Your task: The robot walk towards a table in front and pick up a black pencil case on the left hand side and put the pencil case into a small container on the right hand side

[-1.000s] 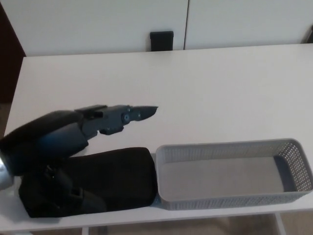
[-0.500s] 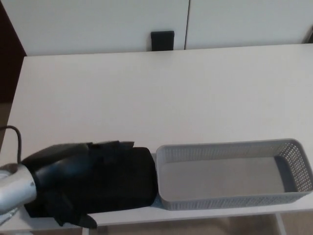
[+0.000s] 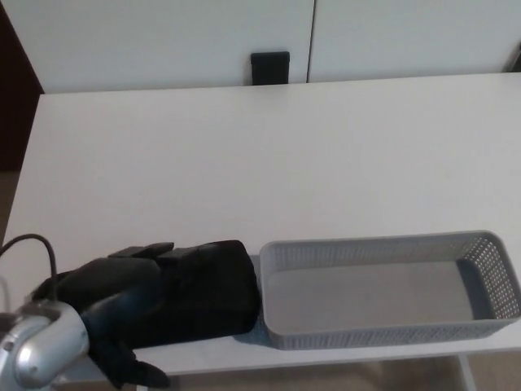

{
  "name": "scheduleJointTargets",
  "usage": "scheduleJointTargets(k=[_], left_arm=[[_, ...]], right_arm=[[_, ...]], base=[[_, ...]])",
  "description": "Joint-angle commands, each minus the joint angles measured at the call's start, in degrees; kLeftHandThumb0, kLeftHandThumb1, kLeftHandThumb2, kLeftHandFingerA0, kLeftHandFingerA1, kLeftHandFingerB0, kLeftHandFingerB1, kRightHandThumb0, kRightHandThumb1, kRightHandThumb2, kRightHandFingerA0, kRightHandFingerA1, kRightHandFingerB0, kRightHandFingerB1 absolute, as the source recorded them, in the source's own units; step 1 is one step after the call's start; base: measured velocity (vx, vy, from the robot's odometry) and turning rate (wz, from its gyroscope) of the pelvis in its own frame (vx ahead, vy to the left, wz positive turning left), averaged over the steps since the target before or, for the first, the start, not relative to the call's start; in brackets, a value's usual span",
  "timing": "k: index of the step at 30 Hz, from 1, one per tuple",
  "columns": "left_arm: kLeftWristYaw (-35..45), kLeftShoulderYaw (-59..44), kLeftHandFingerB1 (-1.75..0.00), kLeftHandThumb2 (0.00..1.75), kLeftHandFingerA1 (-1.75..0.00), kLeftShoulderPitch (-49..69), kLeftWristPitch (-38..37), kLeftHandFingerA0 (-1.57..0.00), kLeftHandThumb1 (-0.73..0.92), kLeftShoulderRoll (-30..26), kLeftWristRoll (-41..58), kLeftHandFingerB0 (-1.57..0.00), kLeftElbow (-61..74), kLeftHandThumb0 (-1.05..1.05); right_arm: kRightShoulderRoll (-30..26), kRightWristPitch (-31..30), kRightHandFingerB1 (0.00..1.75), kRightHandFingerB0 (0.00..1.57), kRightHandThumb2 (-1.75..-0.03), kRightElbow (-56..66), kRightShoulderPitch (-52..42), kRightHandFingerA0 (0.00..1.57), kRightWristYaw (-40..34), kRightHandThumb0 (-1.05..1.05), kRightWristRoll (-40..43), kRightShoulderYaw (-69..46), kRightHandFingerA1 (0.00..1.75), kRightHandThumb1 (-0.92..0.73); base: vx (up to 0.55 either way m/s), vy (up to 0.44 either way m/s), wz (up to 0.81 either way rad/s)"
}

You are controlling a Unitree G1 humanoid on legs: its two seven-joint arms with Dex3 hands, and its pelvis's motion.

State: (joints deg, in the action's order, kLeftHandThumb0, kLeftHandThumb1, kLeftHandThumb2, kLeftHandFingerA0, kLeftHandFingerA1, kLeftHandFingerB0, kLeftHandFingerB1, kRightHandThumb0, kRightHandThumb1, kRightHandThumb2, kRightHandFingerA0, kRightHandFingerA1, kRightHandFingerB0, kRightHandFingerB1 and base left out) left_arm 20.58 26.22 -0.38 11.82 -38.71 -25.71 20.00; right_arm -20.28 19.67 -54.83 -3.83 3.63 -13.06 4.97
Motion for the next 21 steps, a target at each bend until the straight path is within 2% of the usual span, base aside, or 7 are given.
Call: scheduleJointTargets(k=[1,7,9,11,14,16,21], left_arm=[[-6.91,3.36,-0.20,0.70,-0.21,3.50,3.06,0.00,0.33,2.25,-15.13,0.00,-2.33,-0.44],[-13.43,4.81,-0.49,0.91,-0.46,3.87,-1.38,0.00,0.40,3.80,-18.81,0.00,-6.51,-0.27],[-16.24,5.10,-0.31,0.64,-0.50,3.81,-3.58,-0.68,0.71,4.29,-19.30,-0.28,-8.37,-0.29],[-20.20,4.87,-0.33,0.64,-0.90,4.21,-6.68,-0.77,0.79,5.46,-18.57,-0.41,-10.79,-0.18],[-22.50,5.08,-0.45,0.67,-1.27,4.58,-8.41,-0.82,0.86,6.48,-19.21,-0.75,-12.70,-0.14],[-23.98,5.31,-0.53,0.64,-1.09,4.66,-9.66,-0.87,0.81,6.79,-19.97,-0.85,-13.94,-0.16],[-29.88,5.43,-0.52,0.65,-1.27,5.16,-12.51,-0.80,0.80,8.06,-22.17,-0.79,-17.15,-0.22]], right_arm=[[-1.17,0.51,0.39,0.55,-0.59,-0.25,0.97,0.59,0.30,-0.39,0.65,-0.75,0.41,-0.61],[-1.12,-0.12,0.39,0.55,-0.59,0.20,1.37,0.60,0.49,-0.39,0.95,-1.04,0.42,-0.62],[-1.00,-0.09,0.39,0.56,-0.59,-0.28,1.90,0.61,0.44,-0.39,0.88,-1.07,0.42,-0.62],[-0.94,-0.08,0.39,0.57,-0.59,-0.55,2.16,0.61,0.21,-0.39,0.58,-0.96,0.42,-0.62],[-0.94,-0.13,0.39,0.57,-0.59,-0.65,2.24,0.61,0.15,-0.40,0.49,-1.00,0.42,-0.62],[-0.90,-0.46,0.39,0.57,-0.59,-0.61,2.39,0.61,0.32,-0.40,0.57,-1.11,0.42,-0.62],[-0.77,-0.82,0.39,0.57,-0.59,-0.75,2.60,0.62,0.04,-0.39,0.46,-1.26,0.42,-0.62]], base=[[0.00,0.000,0.00],[0.00,0.000,0.00],[0.00,0.000,0.00],[0.00,0.000,0.00],[0.00,0.000,0.00],[0.00,0.000,0.00],[0.00,0.000,0.00]])
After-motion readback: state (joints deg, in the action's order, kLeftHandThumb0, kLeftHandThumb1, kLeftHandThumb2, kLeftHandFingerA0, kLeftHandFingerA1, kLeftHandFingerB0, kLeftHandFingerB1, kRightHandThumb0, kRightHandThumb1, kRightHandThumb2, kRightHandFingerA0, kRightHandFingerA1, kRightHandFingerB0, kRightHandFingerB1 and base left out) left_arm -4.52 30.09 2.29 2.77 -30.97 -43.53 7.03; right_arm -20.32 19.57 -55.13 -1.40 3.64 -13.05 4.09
